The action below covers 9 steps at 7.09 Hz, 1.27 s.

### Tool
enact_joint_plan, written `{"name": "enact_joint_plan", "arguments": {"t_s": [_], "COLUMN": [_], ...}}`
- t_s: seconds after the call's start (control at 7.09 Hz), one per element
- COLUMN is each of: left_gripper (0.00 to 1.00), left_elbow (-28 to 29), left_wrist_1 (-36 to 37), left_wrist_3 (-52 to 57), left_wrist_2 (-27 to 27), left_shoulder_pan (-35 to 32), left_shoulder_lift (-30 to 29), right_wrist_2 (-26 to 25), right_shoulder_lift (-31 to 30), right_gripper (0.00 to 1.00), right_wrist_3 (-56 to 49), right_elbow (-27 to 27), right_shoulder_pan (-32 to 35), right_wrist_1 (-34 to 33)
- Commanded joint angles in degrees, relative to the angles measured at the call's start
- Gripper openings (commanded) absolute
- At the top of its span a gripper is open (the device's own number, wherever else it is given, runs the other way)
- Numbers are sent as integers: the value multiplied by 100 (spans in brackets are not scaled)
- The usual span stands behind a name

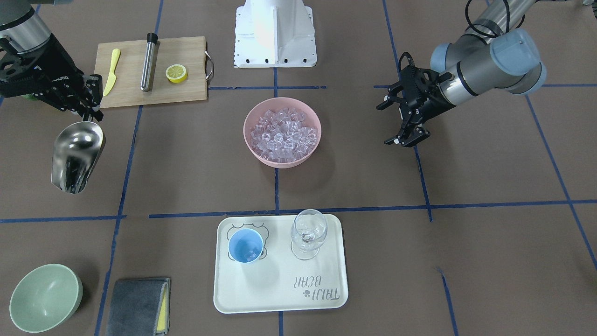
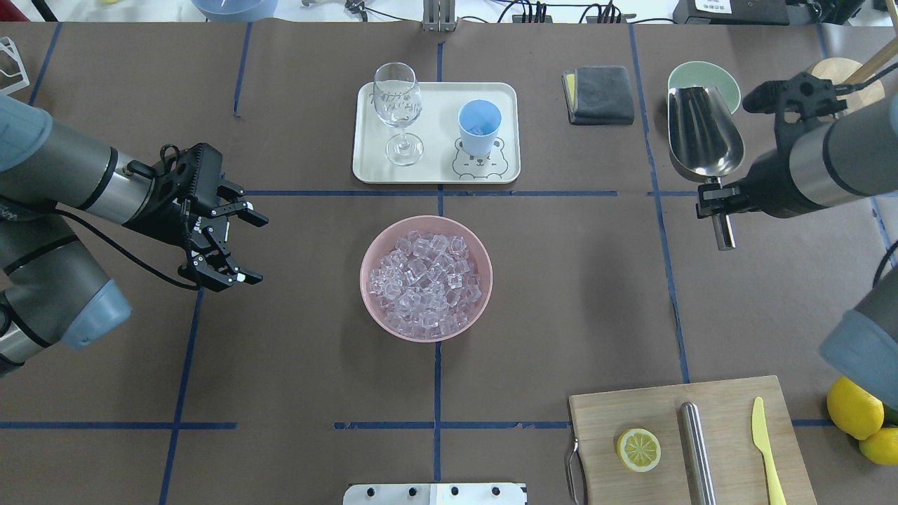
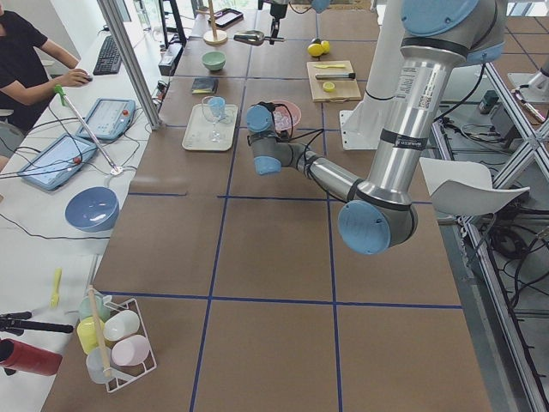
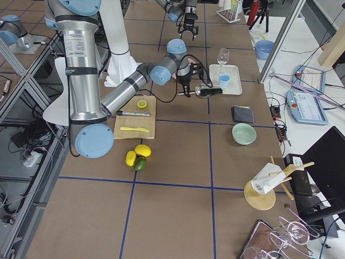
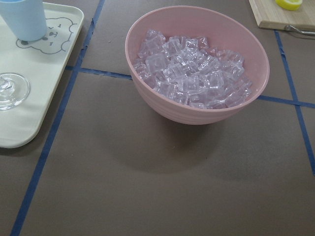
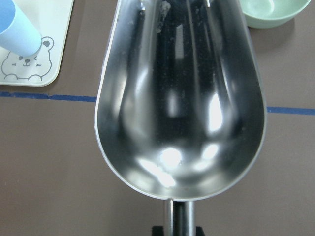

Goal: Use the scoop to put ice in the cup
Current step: 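Lift the scoop with the right gripper while the left gripper moves beside the pink bowl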

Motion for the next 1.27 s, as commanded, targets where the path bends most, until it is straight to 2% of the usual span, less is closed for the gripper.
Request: {"name": "enact_joint_plan", "arguments": {"t_s": [0.0,0.28,0.56,0.71,0.85,0.99,1.13], "left_gripper": [100,100,100,100,100,100,100], "left_elbow": [1,10,28,37,54,80,116], "left_wrist_1": [5,5,5,5,5,5,5], "left_wrist_3": [-59,-67,-67,-67,-67,-85,-85], "left_wrist_2": [0,0,0,0,0,9,235], "left_shoulder_pan": [112,112,121,156,209,227,262], "left_shoulder_lift": [-32,-50,-85,-111,-120,-137,-225], "right_wrist_2": [-364,-838,-1049,-1277,-1192,-1165,-1174], "right_shoulder_lift": [1049,1165,1157,1165,1183,1192,1540], "right_gripper": [0,0,0,0,0,0,0], "right_wrist_3": [-144,-982,-2666,-3954,-4481,-4634,-5149], "right_elbow": [-45,-125,-116,-99,-73,-3,7], "right_shoulder_pan": [-299,-511,-363,-493,-521,-565,-643], "right_wrist_1": [-1411,-1676,-1713,-1696,-1765,-2166,-2979]}}
